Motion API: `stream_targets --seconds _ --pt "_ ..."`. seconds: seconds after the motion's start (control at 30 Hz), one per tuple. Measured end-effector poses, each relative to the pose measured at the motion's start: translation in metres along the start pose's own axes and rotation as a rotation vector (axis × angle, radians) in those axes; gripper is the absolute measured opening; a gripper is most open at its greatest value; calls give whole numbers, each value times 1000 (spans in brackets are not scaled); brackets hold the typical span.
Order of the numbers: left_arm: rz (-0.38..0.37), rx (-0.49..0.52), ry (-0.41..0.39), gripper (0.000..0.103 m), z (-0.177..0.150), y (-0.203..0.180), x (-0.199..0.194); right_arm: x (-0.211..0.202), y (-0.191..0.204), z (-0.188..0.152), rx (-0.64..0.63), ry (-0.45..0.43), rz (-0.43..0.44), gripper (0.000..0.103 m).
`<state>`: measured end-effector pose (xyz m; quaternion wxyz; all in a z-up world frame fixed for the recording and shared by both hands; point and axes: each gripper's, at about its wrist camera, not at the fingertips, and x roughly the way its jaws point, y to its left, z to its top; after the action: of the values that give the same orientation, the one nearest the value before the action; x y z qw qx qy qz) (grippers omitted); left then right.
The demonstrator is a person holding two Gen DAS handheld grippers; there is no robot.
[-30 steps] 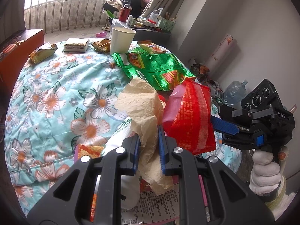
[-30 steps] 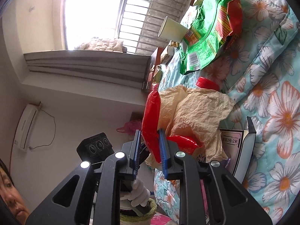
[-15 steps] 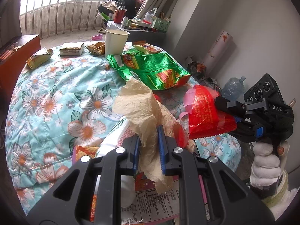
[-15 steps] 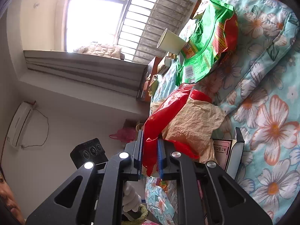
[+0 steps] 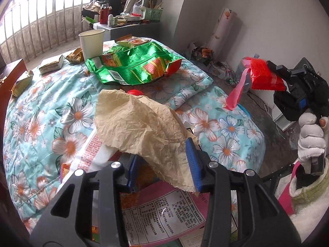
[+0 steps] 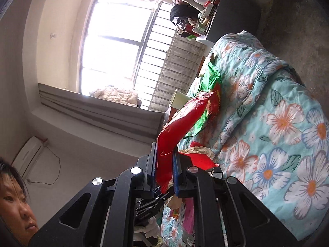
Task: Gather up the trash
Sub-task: 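Carry paper bag and red packet to the blue wastebasket and release both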
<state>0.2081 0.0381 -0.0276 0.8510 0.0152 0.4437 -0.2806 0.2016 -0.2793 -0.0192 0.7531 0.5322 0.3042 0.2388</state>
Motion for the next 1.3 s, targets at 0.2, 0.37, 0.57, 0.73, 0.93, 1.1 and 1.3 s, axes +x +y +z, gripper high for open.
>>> stream_targets --seconds 0.2,0.37,0.57,0.73,0.93,1.1,1.3 --pt "4 -9 41 57 3 -8 14 -10 -7 2 9 -19 2 13" --pt "78 11 66 52 3 -15 23 -13 -13 -2 21 -5 -3 13" --pt "132 12 76 18 2 -15 23 -11 -10 -4 14 -5 -7 13" --pt "150 8 -11 6 8 -14 -3 -15 -5 -7 2 -9 -3 13" --pt "120 -14 -166 5 21 -13 -54 -20 5 -13 -22 -19 15 13" --pt "121 -17 -242 5 28 -16 -86 -28 11 -17 -36 -37 33 13" --pt "114 11 -269 5 33 -33 -100 -47 10 -21 -36 -69 51 13"
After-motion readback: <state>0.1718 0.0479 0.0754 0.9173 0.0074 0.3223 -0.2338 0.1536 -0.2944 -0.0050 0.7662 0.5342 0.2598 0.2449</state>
